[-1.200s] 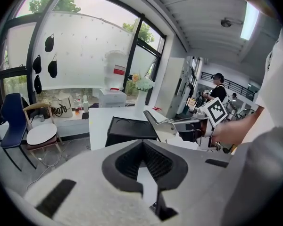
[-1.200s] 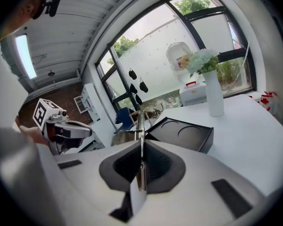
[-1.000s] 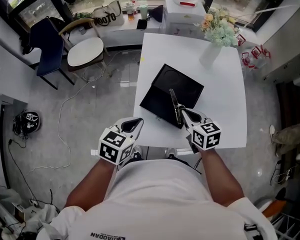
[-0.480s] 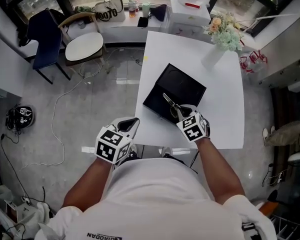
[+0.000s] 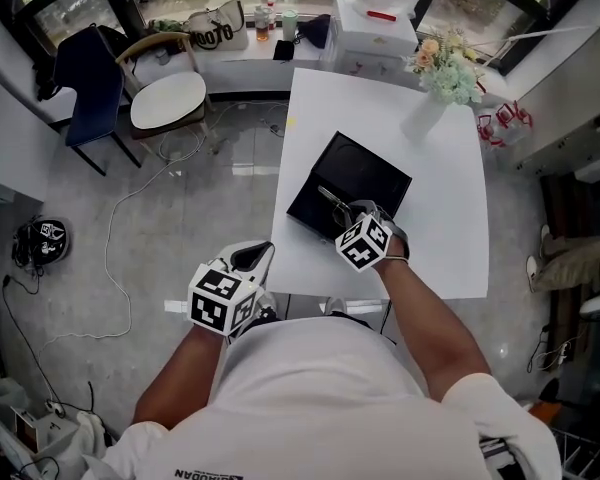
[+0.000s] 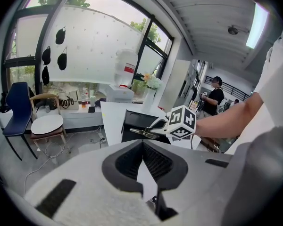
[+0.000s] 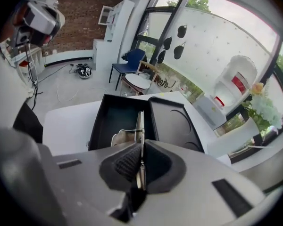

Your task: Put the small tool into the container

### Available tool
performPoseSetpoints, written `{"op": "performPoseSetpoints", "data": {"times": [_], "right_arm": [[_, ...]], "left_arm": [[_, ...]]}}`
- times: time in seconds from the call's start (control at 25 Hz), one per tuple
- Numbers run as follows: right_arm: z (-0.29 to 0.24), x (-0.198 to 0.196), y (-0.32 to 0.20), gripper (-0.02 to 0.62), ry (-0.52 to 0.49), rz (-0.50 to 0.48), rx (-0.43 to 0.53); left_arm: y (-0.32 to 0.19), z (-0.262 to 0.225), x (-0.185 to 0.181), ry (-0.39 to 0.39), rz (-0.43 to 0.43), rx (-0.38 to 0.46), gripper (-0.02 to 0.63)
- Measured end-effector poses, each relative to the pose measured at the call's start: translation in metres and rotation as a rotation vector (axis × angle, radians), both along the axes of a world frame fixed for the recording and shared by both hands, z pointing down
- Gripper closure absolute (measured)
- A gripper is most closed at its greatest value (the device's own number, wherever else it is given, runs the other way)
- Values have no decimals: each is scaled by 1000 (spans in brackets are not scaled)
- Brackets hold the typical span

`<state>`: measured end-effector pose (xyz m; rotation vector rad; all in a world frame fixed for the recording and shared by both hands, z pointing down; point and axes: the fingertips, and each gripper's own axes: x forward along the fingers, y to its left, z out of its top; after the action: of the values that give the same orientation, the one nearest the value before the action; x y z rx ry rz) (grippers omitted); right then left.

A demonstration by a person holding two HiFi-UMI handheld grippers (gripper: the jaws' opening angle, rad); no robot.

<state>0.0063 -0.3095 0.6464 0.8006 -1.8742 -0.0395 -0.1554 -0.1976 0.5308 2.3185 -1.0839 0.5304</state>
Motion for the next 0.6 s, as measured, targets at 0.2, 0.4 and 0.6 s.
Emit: {"op": "performPoseSetpoints", "data": {"times": [0.2, 0.4, 0.6], "right_arm": [[11, 0, -7, 586, 50, 12, 20], [21, 5, -14, 585, 94, 20, 44], [28, 5, -19, 562, 114, 27, 53]], "left_arm": [[6, -3, -7, 7, -20, 5, 597], [10, 0, -12, 6, -42, -3, 597], [12, 0, -14, 4, -47, -5, 597]]}}
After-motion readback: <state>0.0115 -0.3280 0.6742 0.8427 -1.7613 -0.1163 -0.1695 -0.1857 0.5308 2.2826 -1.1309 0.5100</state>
